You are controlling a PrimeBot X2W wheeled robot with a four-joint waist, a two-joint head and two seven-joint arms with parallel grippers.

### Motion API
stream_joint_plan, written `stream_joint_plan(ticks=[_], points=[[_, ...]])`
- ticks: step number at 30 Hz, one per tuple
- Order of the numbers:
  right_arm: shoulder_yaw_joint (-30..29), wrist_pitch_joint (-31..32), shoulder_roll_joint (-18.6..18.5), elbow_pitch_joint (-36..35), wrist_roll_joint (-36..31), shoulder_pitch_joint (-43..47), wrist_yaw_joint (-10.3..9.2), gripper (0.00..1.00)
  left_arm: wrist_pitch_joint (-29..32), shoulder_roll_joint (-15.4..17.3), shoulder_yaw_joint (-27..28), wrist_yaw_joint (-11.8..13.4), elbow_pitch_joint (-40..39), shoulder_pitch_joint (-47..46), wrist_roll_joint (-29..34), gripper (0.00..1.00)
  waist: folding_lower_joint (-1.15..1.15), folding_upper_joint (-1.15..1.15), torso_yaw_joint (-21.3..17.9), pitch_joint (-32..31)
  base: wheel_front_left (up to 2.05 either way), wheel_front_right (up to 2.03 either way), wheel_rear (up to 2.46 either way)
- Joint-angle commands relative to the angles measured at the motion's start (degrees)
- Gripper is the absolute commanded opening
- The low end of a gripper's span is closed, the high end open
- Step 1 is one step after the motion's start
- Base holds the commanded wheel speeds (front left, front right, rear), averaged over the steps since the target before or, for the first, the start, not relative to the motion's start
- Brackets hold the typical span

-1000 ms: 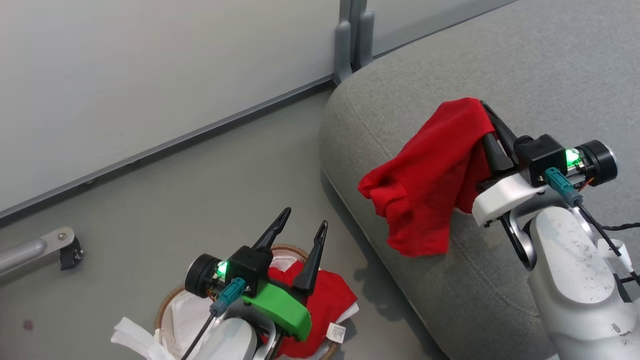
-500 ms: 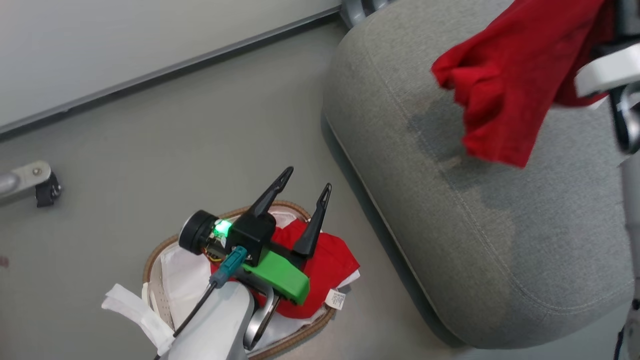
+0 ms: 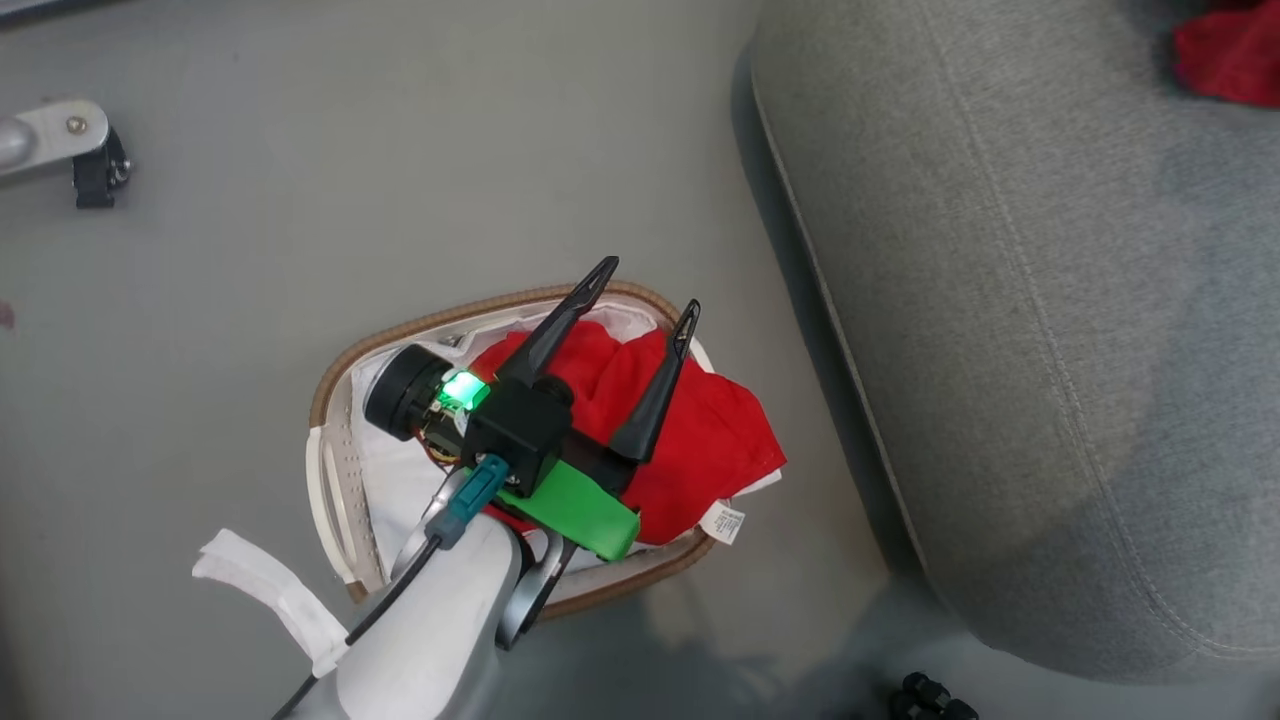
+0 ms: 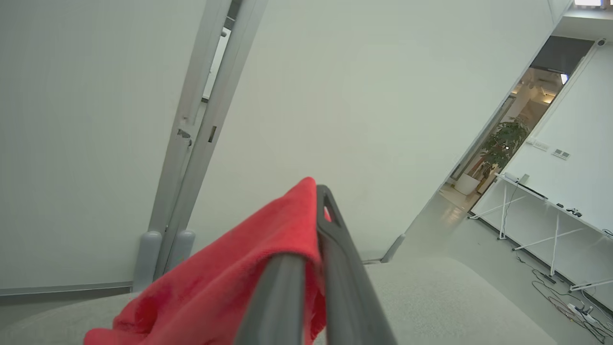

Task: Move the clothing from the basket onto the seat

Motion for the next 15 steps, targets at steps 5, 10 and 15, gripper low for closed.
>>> stream_joint_plan(ticks=[5, 10, 15], points=[[-0.7, -0.1, 3.1, 5.0, -1.0, 3.5, -0.08, 0.00, 0.0, 0.4, 0.2, -0.1, -0.2, -1.8, 0.5, 1.00, -0.01, 0.00, 3.8, 5.7, 0.00, 0.00, 0.00], [-1.4, -0.1, 5.2, 6.4, -1.1, 7.9, -0.08, 0.00, 0.0, 0.2, 0.3, -0.1, -0.1, -2.0, 0.2, 1.00, -0.01, 0.00, 4.3, 5.9, 0.00, 0.00, 0.00], [-2.0, -0.1, 6.6, 4.8, -1.2, 11.7, -0.08, 1.00, 0.0, 0.6, 1.3, -0.1, -0.2, -2.2, 0.1, 1.00, -0.01, 0.00, 4.3, 5.6, 0.00, 0.00, 0.00]])
